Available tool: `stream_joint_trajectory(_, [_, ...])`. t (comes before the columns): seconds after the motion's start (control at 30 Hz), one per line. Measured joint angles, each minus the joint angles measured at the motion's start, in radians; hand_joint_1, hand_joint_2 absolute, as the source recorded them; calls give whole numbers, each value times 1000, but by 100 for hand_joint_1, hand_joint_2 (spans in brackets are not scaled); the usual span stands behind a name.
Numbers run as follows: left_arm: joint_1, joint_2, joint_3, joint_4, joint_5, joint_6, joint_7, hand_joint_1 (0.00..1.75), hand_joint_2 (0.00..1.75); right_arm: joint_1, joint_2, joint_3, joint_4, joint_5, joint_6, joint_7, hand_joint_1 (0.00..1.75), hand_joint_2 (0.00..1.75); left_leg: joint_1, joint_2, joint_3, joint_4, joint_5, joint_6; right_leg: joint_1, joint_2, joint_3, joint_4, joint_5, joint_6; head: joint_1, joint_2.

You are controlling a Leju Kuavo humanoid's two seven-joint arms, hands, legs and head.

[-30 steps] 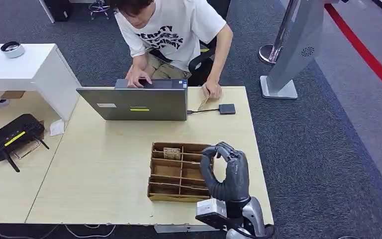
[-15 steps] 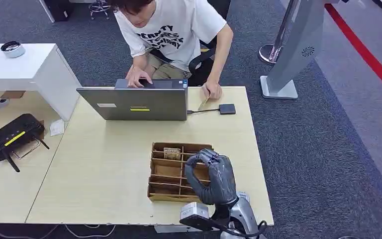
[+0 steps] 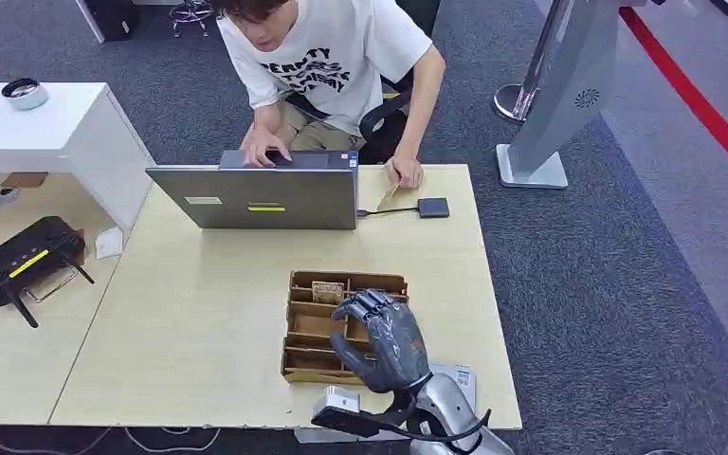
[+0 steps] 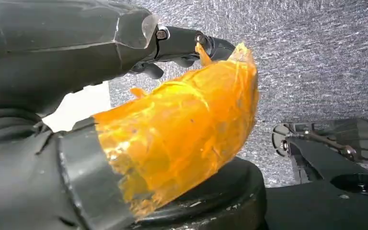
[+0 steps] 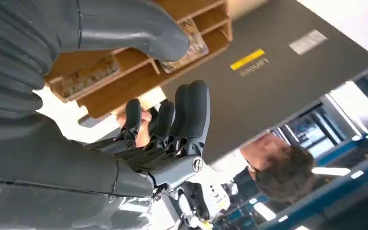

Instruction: Pass the card to the sensor for recognition and then transmit it.

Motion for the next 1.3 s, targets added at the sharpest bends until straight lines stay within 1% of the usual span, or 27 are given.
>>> stream_joint_trajectory(0.1, [0,0,5,0,2,-1,-1,0,0,-11,-11,3,25,10,-7,18,124,175,0,0,0,0,0,0,0,0,0,0,0,0,0,0])
stream_joint_trajectory(0.13, [0,0,6,0,3,-1,-2,0,0,-11,-15,3,27,13,-8,21,119,175,0,0,0,0,0,0,0,0,0,0,0,0,0,0])
stream_joint_trajectory(0.17, [1,0,8,0,3,-1,-2,0,0,-11,-19,3,30,19,-10,24,106,175,0,0,0,0,0,0,0,0,0,0,0,0,0,0])
stream_joint_trajectory(0.2, [0,0,9,0,3,-1,-3,0,0,-11,-23,3,32,24,-11,28,103,175,0,0,0,0,0,0,0,0,0,0,0,0,0,0])
stream_joint_trajectory(0.3, [0,-1,9,0,4,-1,-4,0,0,-8,-34,-6,35,40,-14,33,112,175,0,0,0,0,0,0,0,0,0,0,0,0,0,0])
stream_joint_trajectory(0.37, [1,-1,10,0,4,-2,-4,0,0,-4,-40,-16,35,47,-15,38,113,175,0,0,0,0,0,0,0,0,0,0,0,0,0,0])
stream_joint_trajectory(0.4, [1,-1,11,0,4,-2,-4,0,0,-3,-43,-20,35,53,-16,40,120,175,0,0,0,0,0,0,0,0,0,0,0,0,0,0])
stream_joint_trajectory(0.47, [1,-1,11,0,3,-3,-4,0,0,2,-46,-31,35,61,-22,42,120,175,0,0,0,0,0,0,0,0,0,0,0,0,0,0])
stream_joint_trajectory(0.5, [1,-1,12,0,3,-3,-4,0,0,4,-48,-40,34,63,-26,43,112,175,0,0,0,0,0,0,0,0,0,0,0,0,0,0])
stream_joint_trajectory(0.73, [1,0,23,0,2,-5,-3,0,0,11,-60,-88,13,72,-39,50,115,175,0,0,0,0,0,0,0,0,0,0,0,0,0,0])
stream_joint_trajectory(0.77, [1,0,23,0,2,-5,-3,0,0,12,-61,-93,9,72,-40,51,112,175,0,0,0,0,0,0,0,0,0,0,0,0,0,0])
stream_joint_trajectory(0.8, [1,0,23,0,2,-6,-2,0,0,13,-62,-98,6,73,-43,52,112,175,0,0,0,0,0,0,0,0,0,0,0,0,0,0])
stream_joint_trajectory(0.83, [1,0,23,0,2,-7,-1,0,0,14,-62,-102,1,74,-45,53,106,175,0,0,0,0,0,0,0,0,0,0,0,0,0,0])
stream_joint_trajectory(0.93, [1,0,24,0,1,-10,0,0,0,16,-63,-119,-14,75,-48,53,108,175,0,0,0,0,0,0,0,0,0,0,0,0,0,0])
stream_joint_trajectory(1.0, [1,0,24,0,0,-12,2,0,0,17,-64,-124,-21,76,-48,53,101,175,0,0,0,0,0,0,0,0,0,0,0,0,0,0])
stream_joint_trajectory(1.03, [1,0,24,0,-1,-12,2,0,0,17,-64,-128,-25,76,-48,53,103,175,0,0,0,0,0,0,0,0,0,0,0,0,0,0])
stream_joint_trajectory(1.07, [1,0,24,0,0,-12,2,0,0,17,-64,-132,-27,76,-47,53,101,175,0,0,0,0,0,0,0,0,0,0,0,0,0,0])
stream_joint_trajectory(1.13, [1,0,24,0,-1,-12,2,0,0,17,-64,-137,-31,76,-46,52,86,175,0,0,0,0,0,0,0,0,0,0,0,0,0,0])
stream_joint_trajectory(1.17, [1,0,24,0,-1,-12,2,0,0,17,-64,-137,-33,75,-45,52,86,175,0,0,0,0,0,0,0,0,0,0,0,0,0,0])
stream_joint_trajectory(1.2, [1,0,24,0,-1,-12,2,0,0,17,-64,-137,-33,73,-43,51,91,175,0,0,0,0,0,0,0,0,0,0,0,0,0,0])
stream_joint_trajectory(1.3, [1,0,24,0,-1,-12,2,0,0,16,-63,-137,-33,66,-32,44,87,175,0,0,0,0,0,0,0,0,0,0,0,0,0,0])
